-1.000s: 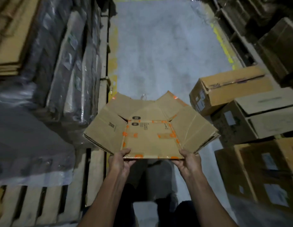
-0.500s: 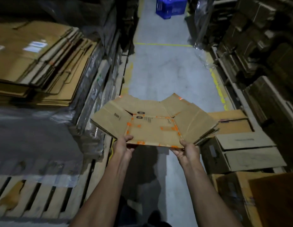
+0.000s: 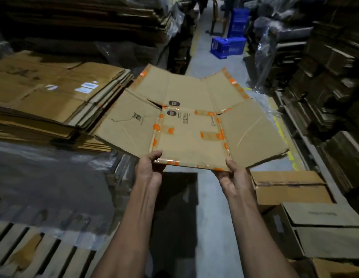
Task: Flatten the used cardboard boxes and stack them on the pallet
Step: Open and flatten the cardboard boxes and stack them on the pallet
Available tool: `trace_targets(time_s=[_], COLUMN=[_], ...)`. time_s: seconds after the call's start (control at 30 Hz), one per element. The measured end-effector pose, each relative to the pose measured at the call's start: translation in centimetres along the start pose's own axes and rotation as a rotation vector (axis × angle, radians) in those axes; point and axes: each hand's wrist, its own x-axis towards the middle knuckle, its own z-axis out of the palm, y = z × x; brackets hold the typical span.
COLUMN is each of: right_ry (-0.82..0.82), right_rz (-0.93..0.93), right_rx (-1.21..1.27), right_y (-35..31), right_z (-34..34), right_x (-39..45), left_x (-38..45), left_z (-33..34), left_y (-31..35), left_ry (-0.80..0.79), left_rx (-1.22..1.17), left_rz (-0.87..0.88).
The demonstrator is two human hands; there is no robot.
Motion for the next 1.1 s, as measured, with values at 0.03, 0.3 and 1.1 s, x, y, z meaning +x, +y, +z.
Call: trace_targets(time_s=[0.03, 0.3, 1.1], right_ry=[-0.026, -0.212, -0.746], right_rz=[0.000, 0.057, 0.566], right_rx=[0.005, -0.079, -0.446], right_y=[0.5, 6.9, 20.4], right_z=[1.0, 11.7, 48.4], right_x=[0.2, 4.1, 28.8], left_x=[0.0, 3.5, 24.5], left_z=[0.1, -0.9, 7.2], left_y=[1.0, 10.6, 28.2], left_ry=[-0.005, 0.015, 0.358], left_rx=[-0.006, -0.099, -0.683], left_rz=[0.015, 0.148, 0.699])
